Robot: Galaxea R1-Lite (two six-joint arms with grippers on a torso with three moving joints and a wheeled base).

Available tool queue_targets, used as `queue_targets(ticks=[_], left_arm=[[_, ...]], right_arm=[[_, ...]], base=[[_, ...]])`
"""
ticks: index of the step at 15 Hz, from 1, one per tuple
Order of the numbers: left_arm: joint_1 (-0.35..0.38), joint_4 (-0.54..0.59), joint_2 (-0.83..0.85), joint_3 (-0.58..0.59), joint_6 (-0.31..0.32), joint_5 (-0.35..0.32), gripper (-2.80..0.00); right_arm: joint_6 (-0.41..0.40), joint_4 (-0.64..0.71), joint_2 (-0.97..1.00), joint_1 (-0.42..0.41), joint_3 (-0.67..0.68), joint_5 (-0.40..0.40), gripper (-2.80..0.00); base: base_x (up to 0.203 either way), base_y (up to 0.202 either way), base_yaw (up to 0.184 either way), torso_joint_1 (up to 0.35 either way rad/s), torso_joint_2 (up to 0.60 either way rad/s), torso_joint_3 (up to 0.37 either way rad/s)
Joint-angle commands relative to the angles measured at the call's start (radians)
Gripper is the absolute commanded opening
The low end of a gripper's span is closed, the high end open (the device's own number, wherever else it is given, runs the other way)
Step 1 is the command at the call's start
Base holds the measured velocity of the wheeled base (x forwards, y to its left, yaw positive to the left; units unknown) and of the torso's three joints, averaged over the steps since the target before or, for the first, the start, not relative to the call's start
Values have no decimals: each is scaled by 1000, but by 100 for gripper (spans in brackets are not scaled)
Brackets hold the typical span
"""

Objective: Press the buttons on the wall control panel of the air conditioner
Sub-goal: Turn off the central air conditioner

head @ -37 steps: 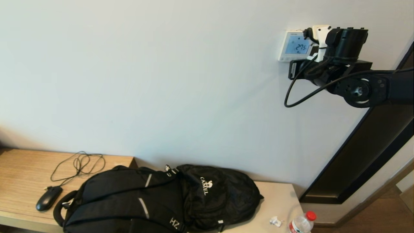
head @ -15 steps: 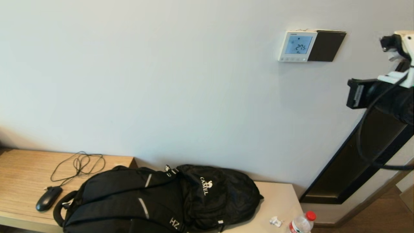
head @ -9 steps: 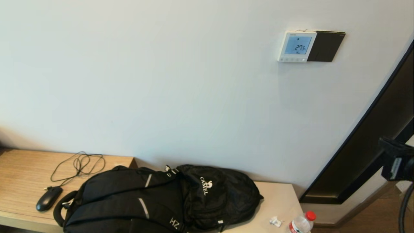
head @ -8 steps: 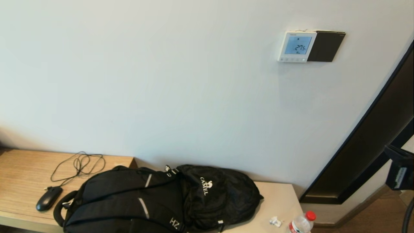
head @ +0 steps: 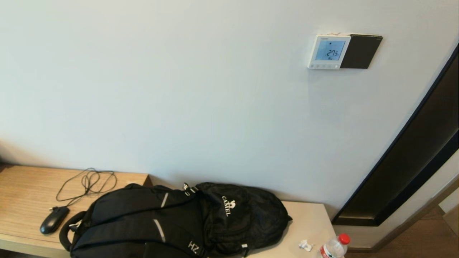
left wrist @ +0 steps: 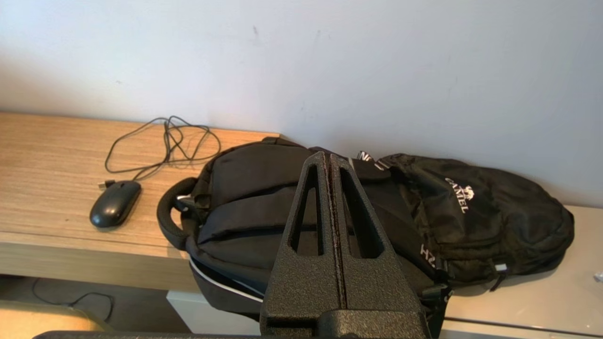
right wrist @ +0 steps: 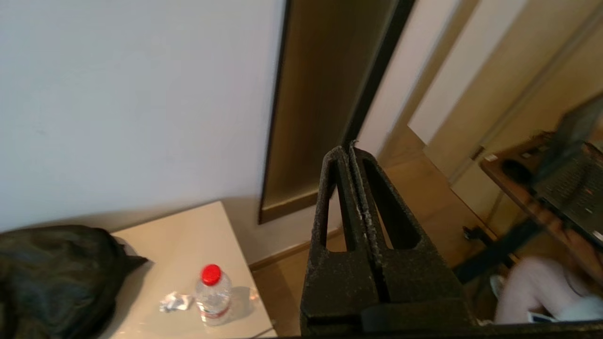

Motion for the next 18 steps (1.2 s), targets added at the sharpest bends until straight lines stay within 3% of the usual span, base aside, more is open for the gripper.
queue_targets(ticks=[1, 4, 8, 13, 18], left_arm=[[0, 0, -1, 0, 0, 0, -280], [0, -1, 0, 0, 0, 0, -280], [0, 1, 0, 0, 0, 0, -280], [0, 0, 0, 0, 0, 0, -280], [0, -1, 0, 0, 0, 0, -280]], right_arm=[[-6, 91, -134, -37, 12, 39, -280], [7, 111, -207, -43, 49, 183, -280], [14, 112, -272, -44, 166, 238, -280], [37, 287, -432, -51, 170, 373, -280], [30, 299, -530, -85, 167, 469, -280]], base=[[0, 0, 0, 0, 0, 0], [0, 0, 0, 0, 0, 0], [0, 0, 0, 0, 0, 0], [0, 0, 0, 0, 0, 0], [0, 0, 0, 0, 0, 0]])
